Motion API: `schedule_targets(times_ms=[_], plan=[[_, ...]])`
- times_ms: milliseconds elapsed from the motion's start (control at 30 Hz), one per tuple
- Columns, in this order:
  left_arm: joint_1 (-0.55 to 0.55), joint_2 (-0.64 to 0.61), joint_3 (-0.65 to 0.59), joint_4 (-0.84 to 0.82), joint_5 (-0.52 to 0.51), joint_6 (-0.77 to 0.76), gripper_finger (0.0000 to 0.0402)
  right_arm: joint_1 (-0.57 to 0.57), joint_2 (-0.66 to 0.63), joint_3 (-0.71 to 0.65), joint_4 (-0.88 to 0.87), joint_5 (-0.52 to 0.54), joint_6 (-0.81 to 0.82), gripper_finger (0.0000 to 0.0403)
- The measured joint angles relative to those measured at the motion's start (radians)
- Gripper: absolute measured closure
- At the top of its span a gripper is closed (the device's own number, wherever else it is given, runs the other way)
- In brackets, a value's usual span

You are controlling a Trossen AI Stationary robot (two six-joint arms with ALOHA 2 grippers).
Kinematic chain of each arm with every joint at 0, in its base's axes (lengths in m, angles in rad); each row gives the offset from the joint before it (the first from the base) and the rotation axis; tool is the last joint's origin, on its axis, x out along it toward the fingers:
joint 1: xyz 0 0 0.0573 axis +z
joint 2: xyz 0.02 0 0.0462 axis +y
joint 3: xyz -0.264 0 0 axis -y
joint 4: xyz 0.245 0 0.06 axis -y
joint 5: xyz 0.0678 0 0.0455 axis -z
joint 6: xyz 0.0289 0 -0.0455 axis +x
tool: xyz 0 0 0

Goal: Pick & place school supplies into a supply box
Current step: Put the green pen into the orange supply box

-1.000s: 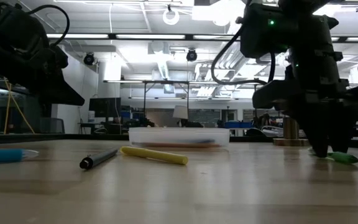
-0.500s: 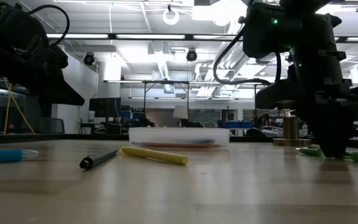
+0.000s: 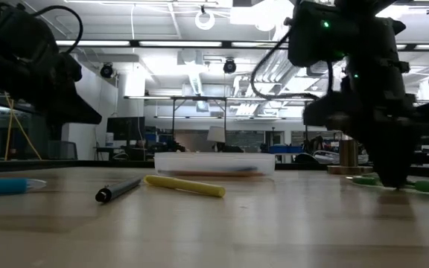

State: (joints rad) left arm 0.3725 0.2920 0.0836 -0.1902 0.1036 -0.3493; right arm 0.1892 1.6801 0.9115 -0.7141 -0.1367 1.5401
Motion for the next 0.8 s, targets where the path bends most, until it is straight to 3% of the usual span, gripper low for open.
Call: schedule_targets(times_ms=[200,467,800], plan=[[0.0,0.0,-0.002,0.024,0.034,-0.011,0.0323,-0.001,-0.103,0.001,0.04,-0.004,-0.031,0.04],[0.0,0.0,-0.001,0.031,0.071,-0.185,0.0323,0.0,-0.288,0.002,0.138,0.079,-0.071,0.0401],[0.0,0.0,0.001,0.214,0.225,-0.398,0.0323,0.0,-0.391,0.002,0.533,0.239,-0.209,0.04]])
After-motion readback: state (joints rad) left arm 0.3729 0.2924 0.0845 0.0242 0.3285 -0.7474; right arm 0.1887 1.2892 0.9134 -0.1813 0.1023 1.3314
